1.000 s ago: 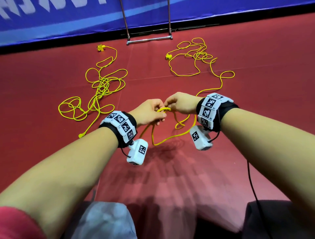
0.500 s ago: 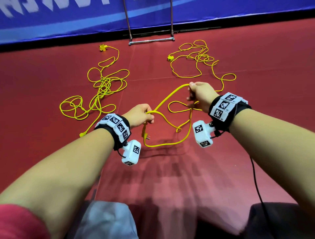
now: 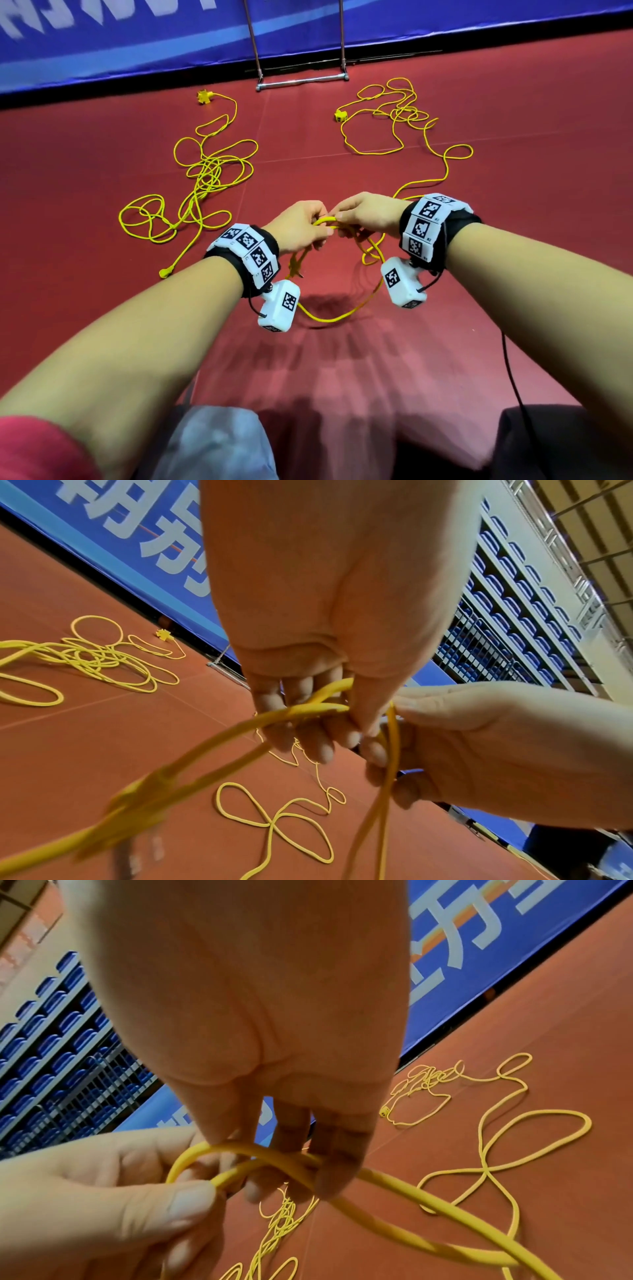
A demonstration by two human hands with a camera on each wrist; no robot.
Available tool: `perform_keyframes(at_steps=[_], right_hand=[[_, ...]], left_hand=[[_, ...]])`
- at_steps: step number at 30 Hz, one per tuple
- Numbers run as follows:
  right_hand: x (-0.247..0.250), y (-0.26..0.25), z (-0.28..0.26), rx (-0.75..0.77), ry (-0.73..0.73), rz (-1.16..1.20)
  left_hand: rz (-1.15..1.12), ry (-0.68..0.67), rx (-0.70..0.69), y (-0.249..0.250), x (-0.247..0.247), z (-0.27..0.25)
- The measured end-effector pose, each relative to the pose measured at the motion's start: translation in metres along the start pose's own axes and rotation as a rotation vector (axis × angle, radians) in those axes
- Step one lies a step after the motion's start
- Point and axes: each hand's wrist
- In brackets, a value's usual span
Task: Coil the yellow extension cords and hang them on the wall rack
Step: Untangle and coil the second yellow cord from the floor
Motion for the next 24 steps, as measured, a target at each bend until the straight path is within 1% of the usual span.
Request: perform_keyframes(at_steps=[3, 5, 8, 10, 12, 15, 16, 17, 19, 21, 24], right_hand=[[0.005, -0.004, -0.001, -0.003, 0.015, 0.003], [0.008, -0.007, -0.001, 0.011, 0.051, -0.017], [0.010, -0.010, -0.001, 0.037, 0.145, -0.102], [0.008, -0.009, -0.001, 0.054, 0.190, -0.115], [0.008, -0.006, 0.000, 0.074, 0.253, -0.091], [0.015, 0.002, 0.006, 0.079, 0.416, 0.007], [0.017, 0.003, 0.007, 0.074, 0.423, 0.017], [0.017, 0.004, 0.007, 0.073, 0.393, -0.001], [0.014, 0.003, 0.005, 0.058, 0.270, -0.084], [0.013, 0.003, 0.002, 0.051, 0.153, -0.233], [0.017, 0.002, -0.003, 0.041, 0.080, -0.383]], left_hand=[[0.014, 0.036, 0.029, -0.002, 0.004, -0.001], [0.002, 0.043, 0.046, 0.001, 0.004, -0.002], [-0.022, 0.045, 0.044, 0.007, 0.002, -0.006], [-0.026, 0.052, 0.048, 0.009, 0.000, -0.008], [-0.022, 0.067, 0.051, 0.006, 0.001, -0.008], [0.046, 0.056, 0.048, -0.004, 0.007, -0.009], [0.059, 0.051, 0.052, -0.008, 0.007, -0.008], [0.064, 0.046, 0.053, -0.010, 0.007, -0.008], [0.085, 0.025, 0.043, -0.010, 0.005, -0.008], [0.131, 0.010, 0.036, -0.007, 0.002, -0.008], [0.232, 0.057, 0.022, -0.008, 0.002, -0.006]])
Point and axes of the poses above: each hand's wrist, its own z-axis towards the middle knuckle, its own x-axis out of the back of the hand, y = z × x, and after that the axes turned 5 degrees about y, right-handed
